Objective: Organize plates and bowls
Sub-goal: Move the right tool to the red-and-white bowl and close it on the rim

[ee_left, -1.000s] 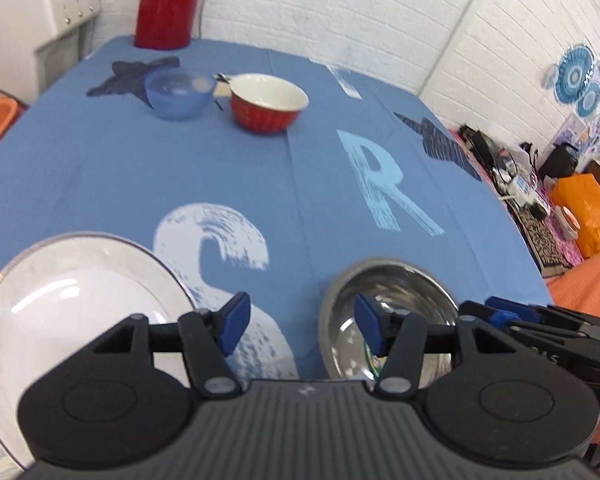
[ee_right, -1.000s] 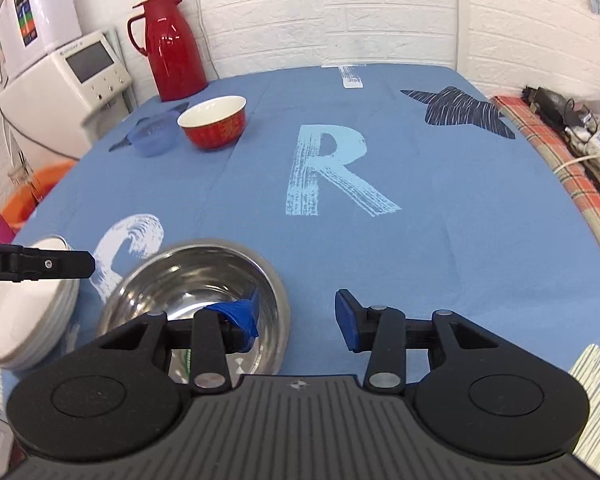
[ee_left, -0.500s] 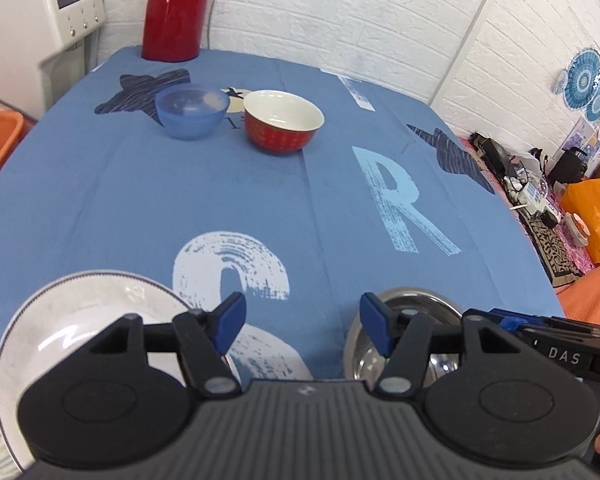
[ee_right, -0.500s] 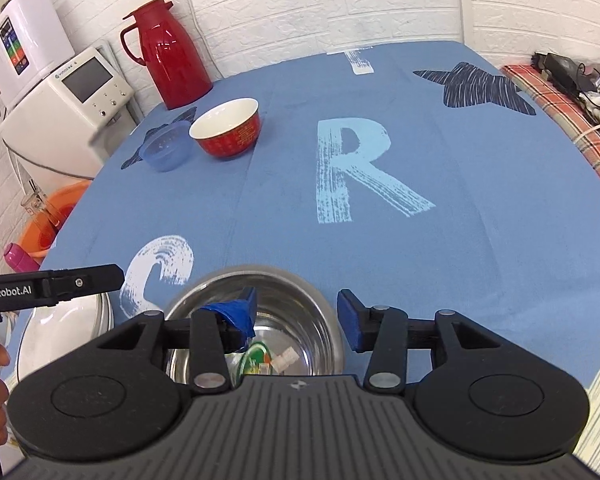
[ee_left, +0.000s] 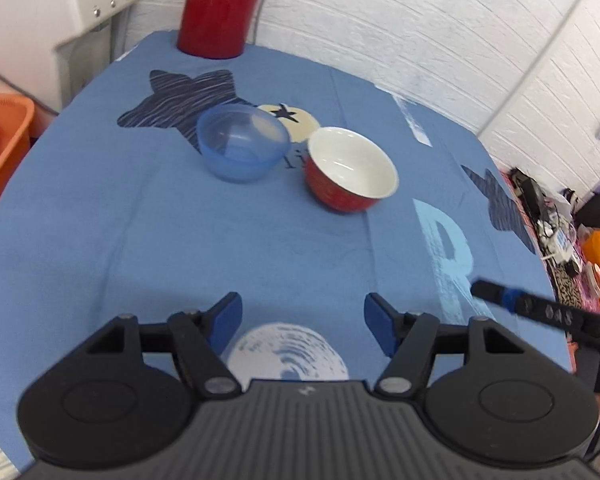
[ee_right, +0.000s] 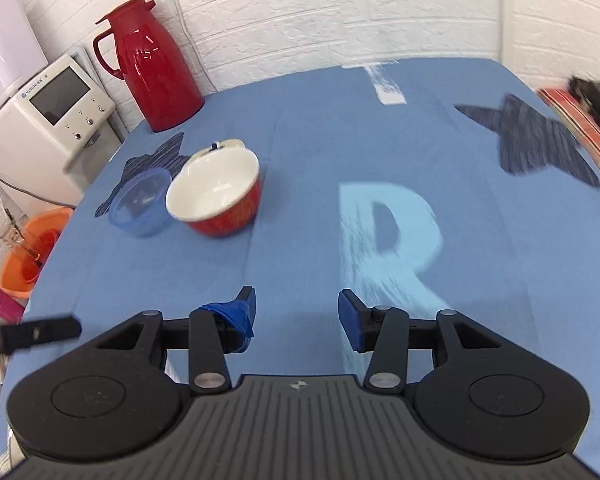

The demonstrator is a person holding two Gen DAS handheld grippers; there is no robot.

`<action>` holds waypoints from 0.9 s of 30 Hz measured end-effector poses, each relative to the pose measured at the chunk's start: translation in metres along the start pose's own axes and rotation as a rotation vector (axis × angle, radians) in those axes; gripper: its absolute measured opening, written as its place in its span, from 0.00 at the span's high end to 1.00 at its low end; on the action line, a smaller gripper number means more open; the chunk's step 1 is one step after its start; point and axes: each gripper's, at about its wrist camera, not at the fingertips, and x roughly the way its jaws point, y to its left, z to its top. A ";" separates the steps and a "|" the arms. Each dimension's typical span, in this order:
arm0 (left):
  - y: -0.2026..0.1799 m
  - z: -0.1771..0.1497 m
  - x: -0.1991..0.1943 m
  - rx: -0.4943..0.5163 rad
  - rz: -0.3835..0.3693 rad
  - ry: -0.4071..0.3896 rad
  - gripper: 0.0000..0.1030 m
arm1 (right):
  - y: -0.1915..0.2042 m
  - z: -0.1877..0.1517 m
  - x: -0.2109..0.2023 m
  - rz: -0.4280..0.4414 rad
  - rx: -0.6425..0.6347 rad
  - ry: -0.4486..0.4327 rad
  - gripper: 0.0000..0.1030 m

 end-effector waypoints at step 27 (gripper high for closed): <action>0.014 0.031 0.029 -0.012 -0.028 0.007 0.35 | 0.056 0.071 0.108 -0.305 -0.295 0.208 0.67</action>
